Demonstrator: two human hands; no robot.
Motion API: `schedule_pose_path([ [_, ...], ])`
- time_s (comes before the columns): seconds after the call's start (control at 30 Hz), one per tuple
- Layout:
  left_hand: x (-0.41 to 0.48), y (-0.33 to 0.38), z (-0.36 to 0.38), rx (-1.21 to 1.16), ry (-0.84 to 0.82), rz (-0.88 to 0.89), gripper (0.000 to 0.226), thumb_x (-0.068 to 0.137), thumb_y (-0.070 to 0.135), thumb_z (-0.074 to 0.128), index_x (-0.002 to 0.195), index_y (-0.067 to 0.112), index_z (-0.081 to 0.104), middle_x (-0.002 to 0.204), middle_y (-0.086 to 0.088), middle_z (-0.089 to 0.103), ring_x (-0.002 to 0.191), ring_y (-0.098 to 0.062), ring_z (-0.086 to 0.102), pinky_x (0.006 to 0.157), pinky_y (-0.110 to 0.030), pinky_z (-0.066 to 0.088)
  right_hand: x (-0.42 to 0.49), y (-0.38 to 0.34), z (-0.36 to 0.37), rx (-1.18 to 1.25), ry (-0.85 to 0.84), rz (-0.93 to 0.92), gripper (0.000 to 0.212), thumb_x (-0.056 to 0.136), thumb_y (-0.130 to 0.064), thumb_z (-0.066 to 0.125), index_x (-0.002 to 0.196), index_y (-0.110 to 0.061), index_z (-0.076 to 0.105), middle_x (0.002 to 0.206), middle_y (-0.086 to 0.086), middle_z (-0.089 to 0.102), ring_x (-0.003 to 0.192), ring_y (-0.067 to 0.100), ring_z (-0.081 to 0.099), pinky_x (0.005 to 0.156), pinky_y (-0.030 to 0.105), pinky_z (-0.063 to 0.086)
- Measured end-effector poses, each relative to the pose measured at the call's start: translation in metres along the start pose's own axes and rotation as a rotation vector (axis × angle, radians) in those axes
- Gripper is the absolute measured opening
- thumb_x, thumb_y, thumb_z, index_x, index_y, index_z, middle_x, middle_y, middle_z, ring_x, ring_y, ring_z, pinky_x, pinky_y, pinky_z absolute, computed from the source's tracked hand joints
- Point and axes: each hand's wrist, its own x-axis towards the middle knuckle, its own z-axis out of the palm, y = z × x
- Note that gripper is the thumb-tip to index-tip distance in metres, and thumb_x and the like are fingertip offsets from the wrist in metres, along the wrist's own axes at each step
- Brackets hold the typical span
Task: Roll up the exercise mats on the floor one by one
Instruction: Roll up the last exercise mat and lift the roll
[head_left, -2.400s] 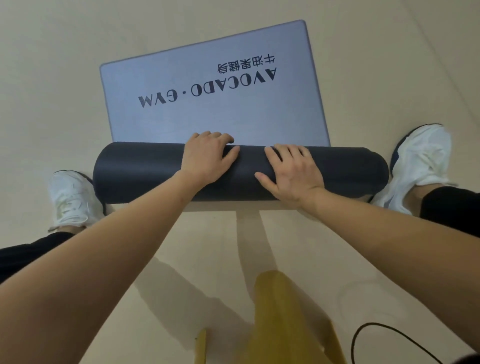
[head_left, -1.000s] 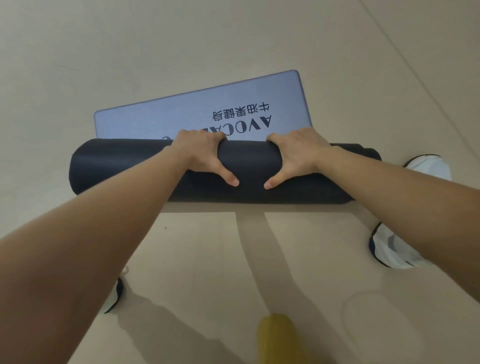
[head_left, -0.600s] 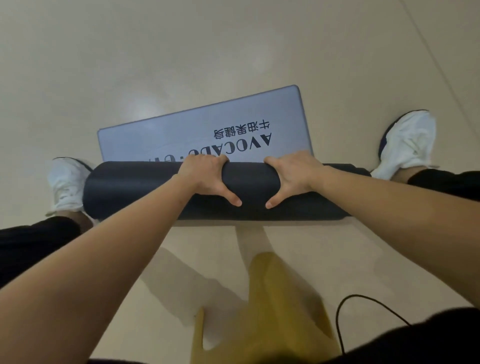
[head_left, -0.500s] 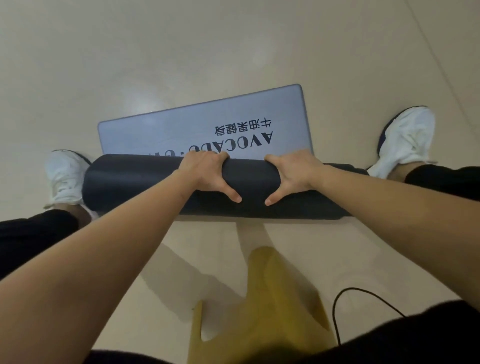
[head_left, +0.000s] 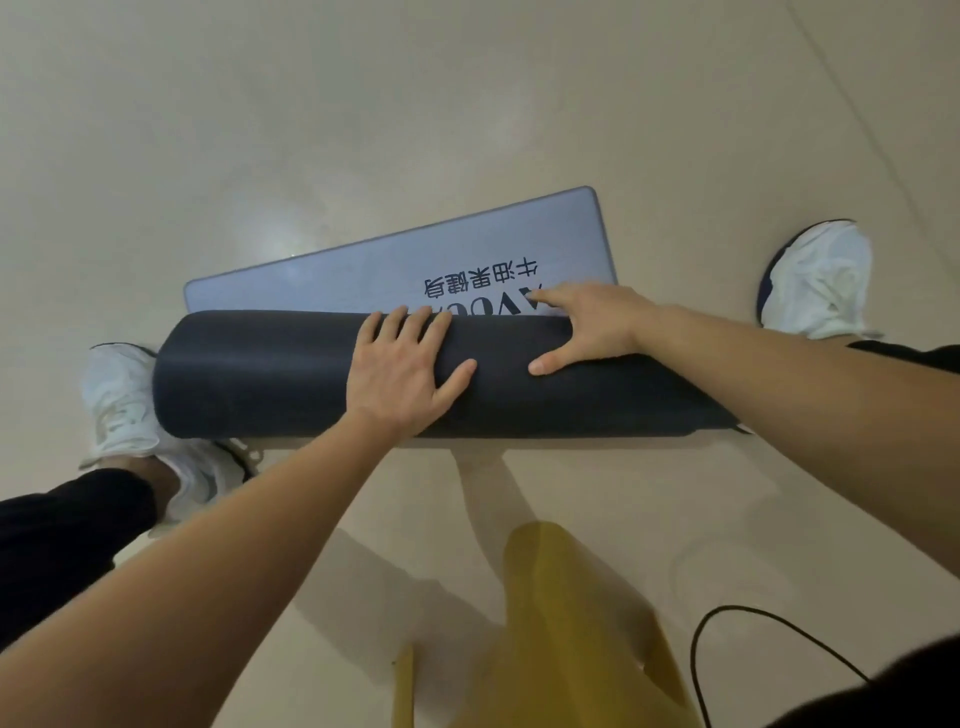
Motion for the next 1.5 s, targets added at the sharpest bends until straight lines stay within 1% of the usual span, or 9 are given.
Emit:
schedule_pose_path([
  [0.2,0.07,-0.021,-0.03,-0.071,-0.177,0.009,0.071,0.098,0.075,0.021,0.14,0.029,0.057,0.129,-0.004,0.068,0.118,-0.031,0.061,0.1,-0.046,0.041,-0.022,0.003,0.003,-0.118,0.431,-0.008,0.084,0.089,-0.083,0.035,0.15,-0.025,0.048,0.14,0.005,0.06,0.124,0.029,0.057,0.106,0.045,0.041],
  [0.33,0.109,-0.029,-0.042,-0.126,-0.237,-0.058,0.068,0.095,0.079,0.029,0.122,0.031,0.069,0.12,-0.005,0.072,0.113,-0.032,0.062,0.086,-0.042,0.043,-0.034,-0.001,0.026,-0.427,0.775,-0.271,0.083,0.09,-0.077,0.046,0.14,-0.012,0.059,0.133,0.017,0.064,0.115,0.038,0.06,0.112,0.056,0.035],
  [0.47,0.134,-0.031,-0.048,-0.113,-0.254,-0.06,0.062,0.097,0.075,0.033,0.12,0.032,0.072,0.117,-0.005,0.071,0.107,-0.03,0.062,0.08,-0.039,0.042,-0.034,-0.008,0.048,-0.492,0.667,-0.177,0.101,0.089,-0.083,0.041,0.157,-0.009,0.036,0.154,0.025,0.046,0.139,0.044,0.045,0.116,0.062,0.033],
  [0.67,0.126,-0.025,-0.063,-0.142,0.018,-0.055,0.048,0.104,0.057,0.039,0.121,0.026,0.071,0.111,0.001,0.074,0.1,-0.027,0.065,0.077,-0.037,0.043,-0.014,0.001,0.018,-0.456,0.689,-0.195,0.098,0.089,-0.084,0.036,0.153,-0.009,0.042,0.144,0.02,0.053,0.127,0.04,0.053,0.109,0.053,0.041],
  [0.8,0.09,-0.01,-0.059,-0.135,0.233,0.041,0.045,0.103,0.05,0.042,0.129,0.022,0.066,0.127,-0.001,0.07,0.117,-0.025,0.061,0.1,-0.042,0.042,0.009,0.012,-0.021,-0.383,0.608,-0.145,0.098,0.084,-0.09,0.025,0.15,-0.019,0.041,0.133,0.01,0.06,0.116,0.033,0.058,0.101,0.047,0.047],
  [0.97,0.08,0.008,-0.036,-0.014,0.218,0.014,0.069,0.103,0.059,0.032,0.157,0.015,0.039,0.163,-0.008,0.04,0.153,-0.031,0.032,0.127,-0.05,0.018,0.034,0.021,-0.055,-0.391,0.637,-0.099,0.095,0.083,-0.093,0.018,0.14,-0.024,0.052,0.127,0.008,0.064,0.111,0.031,0.058,0.096,0.045,0.046],
  [1.2,0.155,-0.011,-0.064,0.009,0.172,0.054,0.068,0.103,0.065,0.021,0.15,0.022,0.046,0.15,-0.004,0.055,0.137,-0.029,0.049,0.121,-0.048,0.03,0.017,0.042,-0.046,-0.302,0.857,-0.13,0.091,0.087,-0.084,0.04,0.147,-0.016,0.052,0.142,0.014,0.057,0.125,0.036,0.054,0.108,0.051,0.04],
  [1.37,0.194,-0.016,-0.081,0.046,0.211,0.063,0.062,0.104,0.062,0.024,0.136,0.022,0.061,0.136,-0.004,0.066,0.127,-0.029,0.057,0.109,-0.047,0.037,0.009,0.073,-0.044,-0.394,0.629,0.05,0.112,0.075,-0.097,0.027,0.164,-0.03,0.014,0.166,0.013,0.026,0.151,0.042,0.025,0.123,0.064,0.016],
  [1.5,0.168,0.011,-0.073,0.003,0.403,0.158,0.052,0.103,0.051,0.041,0.14,0.019,0.058,0.146,-0.005,0.06,0.138,-0.029,0.05,0.113,-0.048,0.033,0.021,0.08,-0.069,-0.344,0.572,0.034,0.112,0.073,-0.101,0.019,0.163,-0.033,0.016,0.164,0.009,0.032,0.148,0.038,0.032,0.123,0.058,0.021],
])
